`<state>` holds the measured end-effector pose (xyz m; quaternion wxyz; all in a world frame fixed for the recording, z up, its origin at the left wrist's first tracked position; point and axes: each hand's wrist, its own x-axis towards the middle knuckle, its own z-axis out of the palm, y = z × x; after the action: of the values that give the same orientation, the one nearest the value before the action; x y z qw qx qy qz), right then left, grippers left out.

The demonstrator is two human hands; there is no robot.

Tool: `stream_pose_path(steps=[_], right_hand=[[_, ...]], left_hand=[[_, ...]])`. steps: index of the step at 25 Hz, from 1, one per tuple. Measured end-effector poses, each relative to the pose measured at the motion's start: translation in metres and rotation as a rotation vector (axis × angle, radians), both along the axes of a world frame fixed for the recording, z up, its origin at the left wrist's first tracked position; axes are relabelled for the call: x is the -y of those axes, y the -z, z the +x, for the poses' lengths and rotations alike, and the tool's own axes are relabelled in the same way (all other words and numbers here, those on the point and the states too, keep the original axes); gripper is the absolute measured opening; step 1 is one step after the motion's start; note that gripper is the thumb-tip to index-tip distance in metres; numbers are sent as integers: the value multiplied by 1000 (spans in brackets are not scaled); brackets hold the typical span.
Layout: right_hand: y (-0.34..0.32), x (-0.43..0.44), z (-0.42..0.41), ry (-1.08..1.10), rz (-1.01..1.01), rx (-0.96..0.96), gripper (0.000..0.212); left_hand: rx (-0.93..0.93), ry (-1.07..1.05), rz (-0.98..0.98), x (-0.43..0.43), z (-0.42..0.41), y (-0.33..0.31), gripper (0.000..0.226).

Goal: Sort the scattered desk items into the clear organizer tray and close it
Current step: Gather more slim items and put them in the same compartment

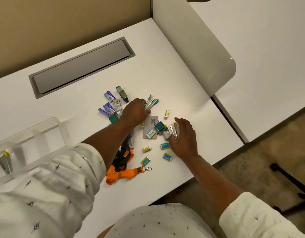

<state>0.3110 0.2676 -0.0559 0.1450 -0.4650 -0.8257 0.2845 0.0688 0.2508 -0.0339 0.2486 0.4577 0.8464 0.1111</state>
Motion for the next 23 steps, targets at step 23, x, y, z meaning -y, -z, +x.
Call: stream_pose_path(steps=[23], right_hand=[[-38,6,-46,191,-5,-84,53]], left_hand=[[106,-208,172,50,14,-45,27]])
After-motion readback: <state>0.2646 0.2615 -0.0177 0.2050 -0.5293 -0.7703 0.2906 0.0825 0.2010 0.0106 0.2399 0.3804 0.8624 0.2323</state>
